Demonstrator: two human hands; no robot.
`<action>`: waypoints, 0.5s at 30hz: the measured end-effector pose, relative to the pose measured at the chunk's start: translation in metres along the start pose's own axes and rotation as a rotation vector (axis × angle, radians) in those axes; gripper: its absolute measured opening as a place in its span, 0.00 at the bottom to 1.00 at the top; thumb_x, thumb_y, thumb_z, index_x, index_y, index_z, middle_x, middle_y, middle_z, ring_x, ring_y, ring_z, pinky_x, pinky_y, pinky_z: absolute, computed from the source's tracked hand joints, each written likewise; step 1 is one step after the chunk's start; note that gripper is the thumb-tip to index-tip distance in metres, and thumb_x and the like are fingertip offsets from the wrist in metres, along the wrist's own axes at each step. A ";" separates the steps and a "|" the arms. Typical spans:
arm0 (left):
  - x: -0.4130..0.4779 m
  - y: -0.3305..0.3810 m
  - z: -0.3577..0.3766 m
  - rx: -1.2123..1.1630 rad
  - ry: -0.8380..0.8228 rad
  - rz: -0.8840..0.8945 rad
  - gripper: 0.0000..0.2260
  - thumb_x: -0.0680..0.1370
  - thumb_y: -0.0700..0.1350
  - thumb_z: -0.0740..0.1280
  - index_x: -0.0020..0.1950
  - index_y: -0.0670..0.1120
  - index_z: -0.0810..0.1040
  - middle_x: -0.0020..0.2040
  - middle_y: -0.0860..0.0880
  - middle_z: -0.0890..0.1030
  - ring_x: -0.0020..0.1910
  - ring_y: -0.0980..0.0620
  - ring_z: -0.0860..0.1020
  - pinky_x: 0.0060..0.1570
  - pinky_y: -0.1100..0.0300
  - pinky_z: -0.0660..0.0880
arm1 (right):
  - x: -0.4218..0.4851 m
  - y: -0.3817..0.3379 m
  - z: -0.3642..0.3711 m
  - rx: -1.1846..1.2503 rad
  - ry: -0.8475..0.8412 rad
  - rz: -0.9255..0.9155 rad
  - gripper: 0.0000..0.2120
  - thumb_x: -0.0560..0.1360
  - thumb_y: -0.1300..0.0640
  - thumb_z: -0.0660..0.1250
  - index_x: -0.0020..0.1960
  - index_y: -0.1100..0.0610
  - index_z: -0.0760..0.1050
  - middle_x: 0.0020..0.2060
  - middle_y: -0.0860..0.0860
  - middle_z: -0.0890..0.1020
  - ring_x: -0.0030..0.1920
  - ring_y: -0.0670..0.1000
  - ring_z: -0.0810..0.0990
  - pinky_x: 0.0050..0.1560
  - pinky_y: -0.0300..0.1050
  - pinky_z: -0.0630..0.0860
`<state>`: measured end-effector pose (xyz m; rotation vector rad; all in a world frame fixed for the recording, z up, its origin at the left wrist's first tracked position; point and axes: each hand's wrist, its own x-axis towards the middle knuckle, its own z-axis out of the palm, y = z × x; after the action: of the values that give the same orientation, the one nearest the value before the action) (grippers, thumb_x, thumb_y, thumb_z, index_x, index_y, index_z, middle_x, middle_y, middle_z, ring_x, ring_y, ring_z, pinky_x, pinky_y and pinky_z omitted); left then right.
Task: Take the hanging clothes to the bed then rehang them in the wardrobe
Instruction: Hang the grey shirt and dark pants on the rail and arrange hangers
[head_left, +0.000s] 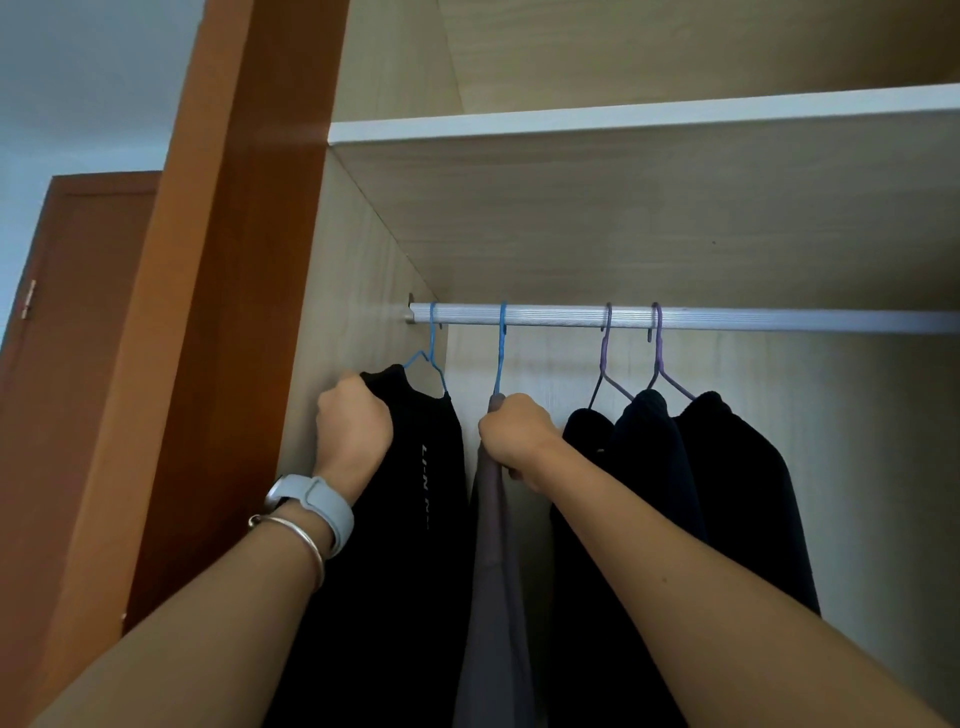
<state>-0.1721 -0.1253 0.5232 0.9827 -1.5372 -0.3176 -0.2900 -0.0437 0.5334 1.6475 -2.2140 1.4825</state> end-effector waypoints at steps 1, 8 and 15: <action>-0.001 -0.001 0.001 0.022 -0.024 0.030 0.13 0.79 0.34 0.51 0.58 0.32 0.71 0.57 0.31 0.74 0.52 0.31 0.75 0.54 0.43 0.74 | 0.000 -0.001 0.000 -0.005 -0.006 0.002 0.18 0.75 0.66 0.52 0.62 0.64 0.69 0.43 0.55 0.71 0.30 0.49 0.66 0.26 0.40 0.63; -0.016 0.006 0.005 0.232 -0.109 0.212 0.14 0.78 0.37 0.56 0.63 0.39 0.69 0.60 0.37 0.74 0.57 0.36 0.73 0.54 0.47 0.72 | -0.004 0.005 -0.003 0.029 -0.037 -0.031 0.11 0.76 0.56 0.57 0.38 0.60 0.68 0.34 0.54 0.74 0.29 0.52 0.72 0.29 0.40 0.67; -0.062 0.029 0.025 -0.121 -0.144 0.355 0.22 0.78 0.50 0.60 0.70 0.42 0.65 0.70 0.45 0.69 0.70 0.48 0.66 0.67 0.58 0.62 | -0.036 0.028 -0.078 -0.853 0.597 -0.120 0.18 0.75 0.50 0.58 0.61 0.58 0.72 0.61 0.56 0.73 0.64 0.58 0.67 0.60 0.52 0.64</action>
<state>-0.2116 -0.0709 0.4944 0.5879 -1.7677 -0.2293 -0.3338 0.0353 0.5399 0.8892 -1.9148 0.6723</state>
